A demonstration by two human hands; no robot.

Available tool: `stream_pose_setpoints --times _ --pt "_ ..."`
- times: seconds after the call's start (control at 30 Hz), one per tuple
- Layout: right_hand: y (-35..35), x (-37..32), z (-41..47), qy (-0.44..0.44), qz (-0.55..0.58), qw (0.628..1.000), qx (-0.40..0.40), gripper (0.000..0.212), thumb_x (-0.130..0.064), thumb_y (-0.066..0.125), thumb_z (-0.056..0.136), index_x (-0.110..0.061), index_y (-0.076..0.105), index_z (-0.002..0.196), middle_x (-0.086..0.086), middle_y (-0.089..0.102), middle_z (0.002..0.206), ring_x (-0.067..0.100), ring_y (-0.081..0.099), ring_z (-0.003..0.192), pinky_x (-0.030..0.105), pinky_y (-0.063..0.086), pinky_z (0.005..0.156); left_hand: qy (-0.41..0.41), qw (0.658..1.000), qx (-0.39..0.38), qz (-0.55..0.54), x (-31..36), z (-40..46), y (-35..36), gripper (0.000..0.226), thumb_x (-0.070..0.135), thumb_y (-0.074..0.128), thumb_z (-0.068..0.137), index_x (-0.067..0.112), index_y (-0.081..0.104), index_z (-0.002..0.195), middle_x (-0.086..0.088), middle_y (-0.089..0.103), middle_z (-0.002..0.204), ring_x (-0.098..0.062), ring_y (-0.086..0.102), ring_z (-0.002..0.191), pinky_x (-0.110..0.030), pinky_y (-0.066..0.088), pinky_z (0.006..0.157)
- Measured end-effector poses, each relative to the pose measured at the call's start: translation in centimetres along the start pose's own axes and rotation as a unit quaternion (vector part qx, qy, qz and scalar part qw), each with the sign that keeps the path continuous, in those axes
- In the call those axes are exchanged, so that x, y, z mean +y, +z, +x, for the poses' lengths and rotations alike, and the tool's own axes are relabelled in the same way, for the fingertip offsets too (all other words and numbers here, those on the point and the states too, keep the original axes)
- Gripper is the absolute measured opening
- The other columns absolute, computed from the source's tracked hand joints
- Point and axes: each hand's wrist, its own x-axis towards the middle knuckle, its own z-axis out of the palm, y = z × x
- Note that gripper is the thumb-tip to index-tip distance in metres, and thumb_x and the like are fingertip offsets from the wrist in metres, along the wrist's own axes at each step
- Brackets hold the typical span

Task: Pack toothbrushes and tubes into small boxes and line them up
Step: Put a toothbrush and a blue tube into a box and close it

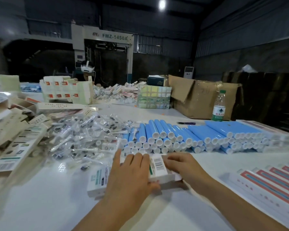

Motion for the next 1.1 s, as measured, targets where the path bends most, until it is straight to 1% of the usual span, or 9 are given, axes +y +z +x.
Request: stream_pose_setpoints --times 0.2,0.4,0.47,0.57,0.7,0.8,0.87,0.93,1.1 --pt "-1.5 -5.3 6.4 -0.156 -0.278 0.934 0.164 0.018 -0.015 0.055 0.089 -0.014 0.070 0.081 -0.003 0.069 0.078 0.010 0.060 0.071 0.023 0.042 0.059 -0.001 0.999 0.011 -0.036 0.0 0.6 0.9 0.073 0.063 0.045 0.086 0.019 0.022 0.140 0.001 0.033 0.137 -0.019 0.030 0.125 -0.043 0.015 0.106" --pt "1.6 -7.8 15.2 -0.078 -0.558 0.824 0.057 0.013 -0.013 0.046 0.094 -0.006 0.056 0.100 0.014 0.061 0.106 0.030 0.057 0.093 0.032 0.045 0.071 0.006 0.998 -0.028 -0.047 0.8 1.1 0.1 0.064 0.050 0.051 0.086 0.013 0.037 0.136 -0.007 0.044 0.128 -0.023 0.042 0.116 -0.043 0.028 0.100" --pt "3.1 -7.5 16.6 -0.049 -0.646 0.761 0.031 0.012 -0.008 0.047 0.091 -0.007 0.056 0.098 0.013 0.060 0.101 0.027 0.055 0.084 0.032 0.042 0.066 0.008 0.998 0.038 -0.053 0.7 1.2 0.4 0.040 0.046 0.054 0.074 0.018 0.070 0.098 -0.002 0.063 0.088 -0.019 0.060 0.078 -0.032 0.049 0.075" --pt "4.8 -7.3 18.0 -0.036 -0.697 0.715 0.035 0.014 -0.006 0.047 0.090 -0.009 0.058 0.098 0.009 0.060 0.100 0.024 0.057 0.085 0.031 0.042 0.065 0.012 0.995 0.092 -0.041 0.4 1.0 1.8 0.022 0.025 0.050 0.071 0.024 0.064 0.054 0.005 0.048 0.049 -0.015 0.046 0.042 -0.020 0.044 0.050" --pt "5.1 -7.8 19.1 0.000 -0.631 0.775 0.036 0.012 -0.011 0.048 0.089 -0.011 0.048 0.076 0.002 0.050 0.079 0.016 0.046 0.063 0.028 0.037 0.054 -0.026 0.992 0.127 -0.001 0.1 1.3 2.5 0.031 0.017 0.045 0.077 0.024 0.057 0.049 0.004 0.042 0.045 -0.015 0.042 0.039 -0.019 0.041 0.049" --pt "4.3 -8.7 18.3 0.004 -0.498 0.865 0.060 0.028 -0.021 0.051 0.091 -0.006 0.048 0.114 0.003 0.047 0.081 0.015 0.045 0.062 0.027 0.032 0.047 -0.010 0.995 0.093 -0.034 -0.8 1.1 2.0 0.040 0.026 0.039 0.084 0.022 0.064 0.053 0.003 0.047 0.047 -0.016 0.048 0.040 -0.021 0.044 0.047" --pt "2.9 -9.2 16.6 -0.008 -0.379 0.922 0.083 0.068 -0.027 0.054 0.090 -0.012 0.020 0.146 0.001 0.051 0.082 0.014 0.047 0.058 0.026 0.032 0.044 -0.021 0.997 0.066 -0.040 -1.3 1.1 1.3 0.032 0.050 0.067 0.054 0.019 0.070 0.060 0.003 0.055 0.053 -0.017 0.054 0.044 -0.025 0.048 0.048" --pt "0.9 -8.9 13.7 -0.029 -0.233 0.964 0.123 0.086 -0.023 0.057 0.087 -0.026 0.002 0.152 0.001 0.055 0.091 0.015 0.050 0.051 0.024 0.034 0.039 -0.025 0.999 0.016 -0.042 -1.1 1.2 1.2 0.068 0.060 0.080 0.022 0.014 0.073 0.071 0.001 0.061 0.063 -0.018 0.060 0.052 -0.031 0.050 0.051" --pt "-3.0 -4.5 4.7 -0.092 0.121 0.967 0.204 0.095 -0.002 0.060 0.087 -0.045 0.000 0.148 0.010 0.063 0.053 0.021 0.054 0.037 0.025 0.041 0.035 -0.044 0.998 0.026 -0.039 -1.1 1.3 0.0 0.065 0.068 0.039 0.084 0.026 0.025 0.133 0.007 0.036 0.128 -0.017 0.037 0.119 -0.036 0.027 0.095"
